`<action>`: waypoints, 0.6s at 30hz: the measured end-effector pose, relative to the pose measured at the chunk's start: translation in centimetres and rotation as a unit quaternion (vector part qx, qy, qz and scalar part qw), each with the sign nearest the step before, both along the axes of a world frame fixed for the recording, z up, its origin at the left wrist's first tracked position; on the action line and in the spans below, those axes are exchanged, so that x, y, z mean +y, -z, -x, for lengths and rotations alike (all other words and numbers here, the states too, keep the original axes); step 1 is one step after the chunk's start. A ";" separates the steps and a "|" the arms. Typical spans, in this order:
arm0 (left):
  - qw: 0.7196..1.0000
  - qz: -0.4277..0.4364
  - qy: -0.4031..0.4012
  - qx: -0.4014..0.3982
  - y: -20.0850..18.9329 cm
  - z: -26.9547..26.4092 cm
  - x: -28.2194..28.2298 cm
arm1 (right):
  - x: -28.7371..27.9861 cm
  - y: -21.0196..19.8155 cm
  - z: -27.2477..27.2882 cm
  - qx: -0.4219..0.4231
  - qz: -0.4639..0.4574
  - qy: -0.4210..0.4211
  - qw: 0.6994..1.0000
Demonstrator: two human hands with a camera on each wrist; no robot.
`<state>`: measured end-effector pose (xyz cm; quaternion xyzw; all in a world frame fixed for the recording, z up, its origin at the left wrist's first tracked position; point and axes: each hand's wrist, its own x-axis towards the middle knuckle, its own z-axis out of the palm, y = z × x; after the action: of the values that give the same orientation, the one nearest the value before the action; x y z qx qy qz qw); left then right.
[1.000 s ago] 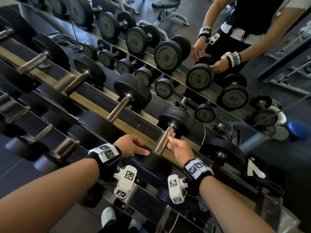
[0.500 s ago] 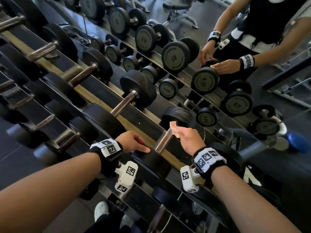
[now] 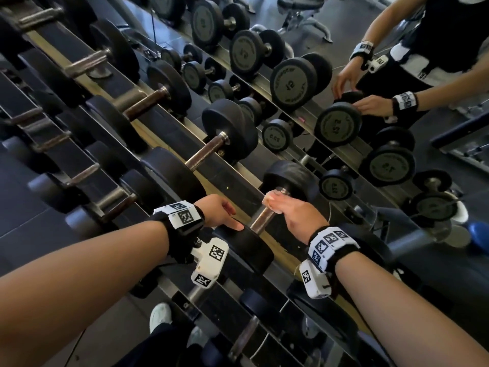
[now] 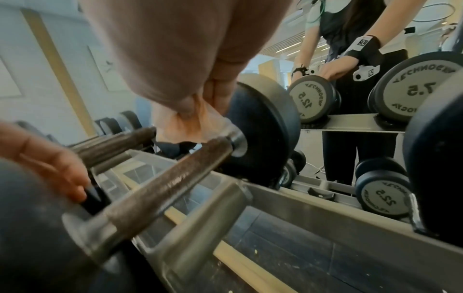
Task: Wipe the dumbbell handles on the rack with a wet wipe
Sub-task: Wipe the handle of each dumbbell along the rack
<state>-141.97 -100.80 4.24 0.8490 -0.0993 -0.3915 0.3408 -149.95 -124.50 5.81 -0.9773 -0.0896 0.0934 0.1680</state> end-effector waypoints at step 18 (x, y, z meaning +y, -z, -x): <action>1.000 0.005 -0.023 0.002 0.2 0.4 0.6 | 1.7 0.2 0.7 0.113 0.111 -0.043 0.986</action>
<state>-142.37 -100.21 4.08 0.8483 -0.0812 -0.3850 0.3543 -150.66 -122.76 5.61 -0.9681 -0.1014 0.2202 0.0637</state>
